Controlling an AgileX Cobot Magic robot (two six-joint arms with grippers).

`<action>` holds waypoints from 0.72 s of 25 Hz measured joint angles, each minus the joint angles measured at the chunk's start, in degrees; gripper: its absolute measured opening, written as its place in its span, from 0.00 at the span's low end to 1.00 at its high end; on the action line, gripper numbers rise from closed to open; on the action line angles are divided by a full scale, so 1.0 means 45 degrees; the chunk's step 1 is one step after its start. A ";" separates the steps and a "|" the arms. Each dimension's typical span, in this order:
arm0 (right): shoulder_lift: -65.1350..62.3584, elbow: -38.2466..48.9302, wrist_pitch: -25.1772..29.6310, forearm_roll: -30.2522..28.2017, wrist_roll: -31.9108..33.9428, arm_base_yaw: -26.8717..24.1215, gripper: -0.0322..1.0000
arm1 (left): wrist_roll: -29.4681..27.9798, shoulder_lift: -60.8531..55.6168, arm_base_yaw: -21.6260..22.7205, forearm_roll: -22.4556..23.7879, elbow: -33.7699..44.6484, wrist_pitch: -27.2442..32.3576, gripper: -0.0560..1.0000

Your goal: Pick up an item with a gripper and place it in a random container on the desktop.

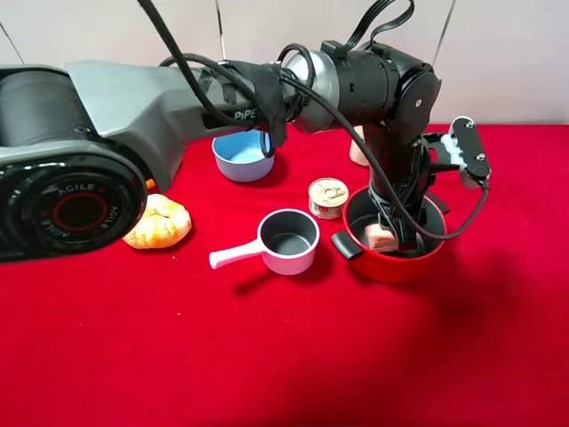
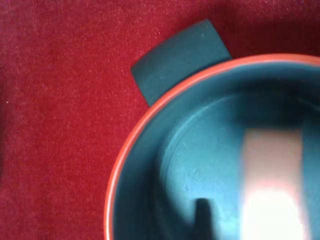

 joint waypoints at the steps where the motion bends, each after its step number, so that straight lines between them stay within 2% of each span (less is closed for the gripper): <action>1: 0.0000 0.0000 0.0000 0.0000 0.0000 0.0000 0.70 | 0.0000 0.0000 0.0000 0.0000 0.0000 0.0000 0.74; 3: 0.0000 0.0000 0.0000 0.0000 0.0000 0.0000 0.70 | 0.0000 0.0000 0.0000 0.0000 0.0000 0.0000 0.87; 6: 0.0000 0.0000 0.0000 0.0000 0.0000 0.0000 0.70 | 0.0000 0.0000 0.0000 0.0000 0.0000 0.0000 0.96; 18: 0.0000 0.0000 0.0000 0.0000 0.0000 0.0000 0.70 | 0.0000 -0.0042 0.0000 0.0237 0.0000 0.0710 0.99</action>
